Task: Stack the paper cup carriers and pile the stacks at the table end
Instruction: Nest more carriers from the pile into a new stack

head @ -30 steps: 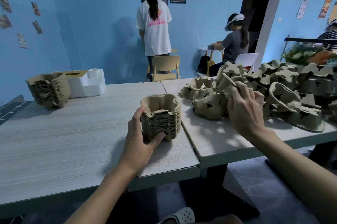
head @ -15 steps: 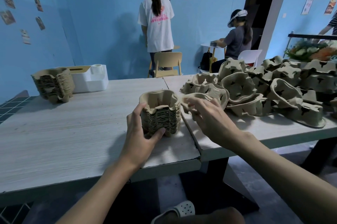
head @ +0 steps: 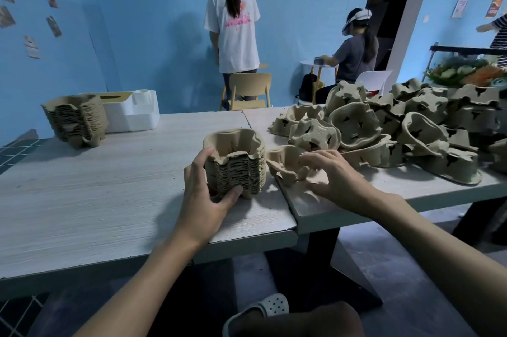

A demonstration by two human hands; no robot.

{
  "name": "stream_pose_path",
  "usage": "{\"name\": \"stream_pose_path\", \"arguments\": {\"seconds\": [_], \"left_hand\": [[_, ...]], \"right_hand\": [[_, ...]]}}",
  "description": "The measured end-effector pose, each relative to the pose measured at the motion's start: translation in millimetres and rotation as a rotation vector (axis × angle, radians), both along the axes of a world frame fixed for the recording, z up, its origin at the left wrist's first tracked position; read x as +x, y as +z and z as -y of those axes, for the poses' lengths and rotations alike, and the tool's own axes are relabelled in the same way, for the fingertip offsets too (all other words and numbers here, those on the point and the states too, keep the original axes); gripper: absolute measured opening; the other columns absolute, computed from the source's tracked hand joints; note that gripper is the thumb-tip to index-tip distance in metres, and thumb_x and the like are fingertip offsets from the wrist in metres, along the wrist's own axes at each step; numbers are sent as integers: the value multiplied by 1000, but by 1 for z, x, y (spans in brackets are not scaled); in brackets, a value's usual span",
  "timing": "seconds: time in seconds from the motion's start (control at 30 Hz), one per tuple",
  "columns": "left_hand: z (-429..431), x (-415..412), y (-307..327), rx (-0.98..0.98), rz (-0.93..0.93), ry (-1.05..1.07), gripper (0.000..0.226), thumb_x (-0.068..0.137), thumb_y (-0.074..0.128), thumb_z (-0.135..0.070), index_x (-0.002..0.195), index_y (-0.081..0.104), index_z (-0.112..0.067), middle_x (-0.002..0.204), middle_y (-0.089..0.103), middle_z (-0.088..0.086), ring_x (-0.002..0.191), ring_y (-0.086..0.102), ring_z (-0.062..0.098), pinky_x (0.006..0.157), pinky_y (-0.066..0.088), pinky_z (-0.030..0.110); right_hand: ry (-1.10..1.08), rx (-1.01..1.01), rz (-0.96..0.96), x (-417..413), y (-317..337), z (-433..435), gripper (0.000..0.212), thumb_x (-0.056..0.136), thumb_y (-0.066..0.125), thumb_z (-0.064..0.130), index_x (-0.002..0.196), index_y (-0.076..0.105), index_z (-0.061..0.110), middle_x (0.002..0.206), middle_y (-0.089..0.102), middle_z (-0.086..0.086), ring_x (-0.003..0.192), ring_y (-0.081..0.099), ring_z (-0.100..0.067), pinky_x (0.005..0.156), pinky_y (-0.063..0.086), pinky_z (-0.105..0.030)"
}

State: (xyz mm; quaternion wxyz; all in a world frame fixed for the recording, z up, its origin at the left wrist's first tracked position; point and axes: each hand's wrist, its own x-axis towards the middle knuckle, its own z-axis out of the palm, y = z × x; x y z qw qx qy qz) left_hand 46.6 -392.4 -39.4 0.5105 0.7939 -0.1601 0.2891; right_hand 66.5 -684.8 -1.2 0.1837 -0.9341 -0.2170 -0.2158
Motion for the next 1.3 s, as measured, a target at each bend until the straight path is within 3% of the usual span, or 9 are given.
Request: {"name": "stream_pose_path", "arguments": {"seconds": [0.17,0.3,0.37,0.53,0.7,0.8,0.9,1.1,1.3], "left_hand": [[0,-5,3,-15,22,17,85,76,85,-19,135,31,-46,129,36,-5,118,43,9,98,51,51],[0,-9,4,-11,37,36,85,75,85,-16,133,30,-46,129,35,-4,111,37,-15,103,43,37],[0,-10,4,-17,35,38,85,75,86,-17,133,31,-45,129,35,-4,113,34,-22,102,48,43],[-1,-8,2,-13,16,33,85,75,86,-19,135,32,-47,128,34,-6,114,52,23,94,54,53],[-1,-7,0,-15,16,17,86,75,86,-19,135,31,-46,130,34,-6,116,49,11,97,52,51],[-3,-4,-1,-51,-35,-19,89,75,86,-24,137,27,-49,136,33,-7,113,58,30,90,57,48],[-3,-4,-1,-89,-66,-39,97,75,87,-21,138,22,-57,140,35,-4,99,65,15,75,58,22],[-2,-4,0,-113,-97,-45,109,74,88,-23,142,12,-61,145,37,-4,92,66,0,73,56,18],[-5,-4,-3,-93,-68,-51,111,67,84,-47,149,9,-58,143,36,-1,120,58,34,90,57,51]], "right_hand": [[-9,133,92,1,2,-4,35,76,80,11,110,69,10,104,65,-1,89,50,-20,79,41,-29],[-29,64,41,8,-7,-3,32,72,81,3,103,74,10,104,70,-2,91,57,-24,80,38,-28],[-73,99,74,8,-9,-3,25,75,76,-2,96,75,11,89,69,2,84,59,-29,74,38,-28],[-131,353,166,1,5,-17,17,80,72,-5,94,74,3,76,58,5,65,50,0,63,35,-7],[-43,501,288,-5,33,-39,12,83,74,5,95,72,5,83,64,1,72,51,-9,68,41,-22],[20,502,376,-9,51,-61,12,82,73,5,94,72,6,85,64,3,74,54,-11,69,46,-27],[106,452,388,-15,57,-86,13,81,73,1,94,72,4,88,64,2,78,58,-18,71,49,-27],[163,406,398,-12,54,-109,10,81,73,5,91,73,6,88,68,-1,83,58,-22,72,48,-31],[240,285,271,-12,52,-108,18,84,72,25,99,70,14,93,63,6,77,49,-11,75,45,-29]]}}
